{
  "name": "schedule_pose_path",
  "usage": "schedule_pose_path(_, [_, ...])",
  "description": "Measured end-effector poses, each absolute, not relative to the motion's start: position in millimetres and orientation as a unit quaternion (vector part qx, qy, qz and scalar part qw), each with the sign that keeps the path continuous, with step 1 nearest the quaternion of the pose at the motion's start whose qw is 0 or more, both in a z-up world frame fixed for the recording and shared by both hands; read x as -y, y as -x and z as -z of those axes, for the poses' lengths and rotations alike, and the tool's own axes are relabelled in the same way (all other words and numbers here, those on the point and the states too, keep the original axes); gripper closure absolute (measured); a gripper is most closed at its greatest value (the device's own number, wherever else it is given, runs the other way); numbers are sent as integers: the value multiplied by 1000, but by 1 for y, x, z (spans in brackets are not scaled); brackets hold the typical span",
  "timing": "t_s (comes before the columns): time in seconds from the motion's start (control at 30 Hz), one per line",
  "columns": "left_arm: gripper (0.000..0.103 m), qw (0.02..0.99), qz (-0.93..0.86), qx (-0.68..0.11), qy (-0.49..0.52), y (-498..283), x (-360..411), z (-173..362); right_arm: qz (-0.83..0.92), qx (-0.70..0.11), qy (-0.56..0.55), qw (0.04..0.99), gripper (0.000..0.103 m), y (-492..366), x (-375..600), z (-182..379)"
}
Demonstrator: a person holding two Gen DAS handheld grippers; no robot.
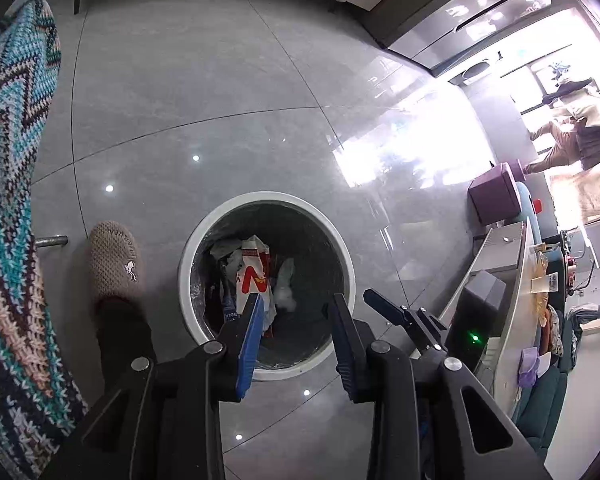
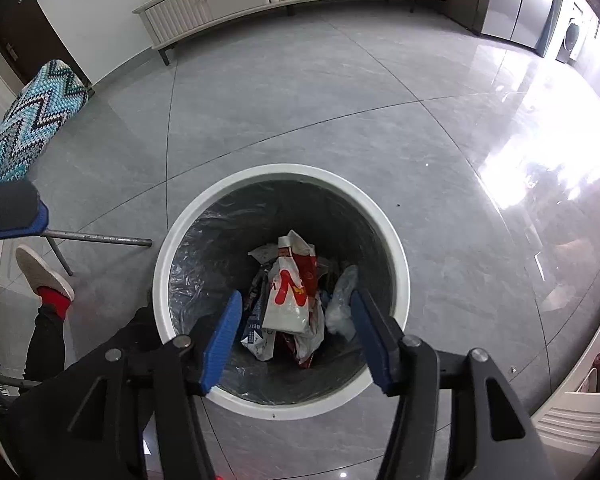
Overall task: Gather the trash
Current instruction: 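Carry both bags over the bin and open both grippers to drop them, then move both open grippers back over the ottoman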
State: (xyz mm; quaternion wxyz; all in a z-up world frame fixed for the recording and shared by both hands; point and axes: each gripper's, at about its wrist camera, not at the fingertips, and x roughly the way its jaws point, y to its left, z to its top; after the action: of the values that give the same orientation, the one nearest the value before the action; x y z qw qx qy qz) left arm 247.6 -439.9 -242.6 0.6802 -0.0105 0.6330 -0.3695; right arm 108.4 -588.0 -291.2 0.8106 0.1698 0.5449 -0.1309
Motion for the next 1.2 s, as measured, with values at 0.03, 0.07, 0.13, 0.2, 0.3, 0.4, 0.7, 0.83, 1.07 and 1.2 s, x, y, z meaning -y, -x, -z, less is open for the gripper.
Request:
schedule_pose_path(0.03, [71, 685, 371, -626, 11, -247, 436, 236, 132, -543, -170, 811, 46, -108, 588, 290])
schedule_pose_path(0.07, [71, 691, 373, -620, 10, -246, 436, 230, 134, -540, -171, 813, 46, -107, 587, 286])
schedule_pose_path(0.13, [71, 706, 376, -600, 5, -242, 426, 213, 139, -532, -169, 818, 46, -104, 587, 276])
schedule_pose_path(0.2, [67, 722, 377, -580, -3, -237, 418, 197, 143, -520, -167, 825, 46, -100, 586, 259])
schedule_pose_path(0.3, [44, 748, 375, -547, -6, -229, 394, 168, 150, -499, -162, 838, 45, -95, 580, 232])
schedule_pose_path(0.4, [36, 770, 374, -517, -7, -222, 365, 142, 151, -475, -157, 853, 45, -91, 568, 198])
schedule_pose_path(0.7, [36, 809, 348, -474, -3, -205, 240, 99, 104, -422, -130, 891, 45, -92, 491, 109])
schedule_pose_path(0.83, [36, 826, 323, -461, 7, -203, 173, 95, 71, -415, -110, 900, 45, -96, 443, 85])
schedule_pose_path(1.07, [32, 858, 271, -435, 42, -212, 57, 90, 7, -411, -76, 908, 45, -125, 361, 56])
schedule_pose_path(1.2, [32, 871, 236, -426, 56, -226, -4, 93, -33, -413, -60, 908, 45, -150, 315, 49])
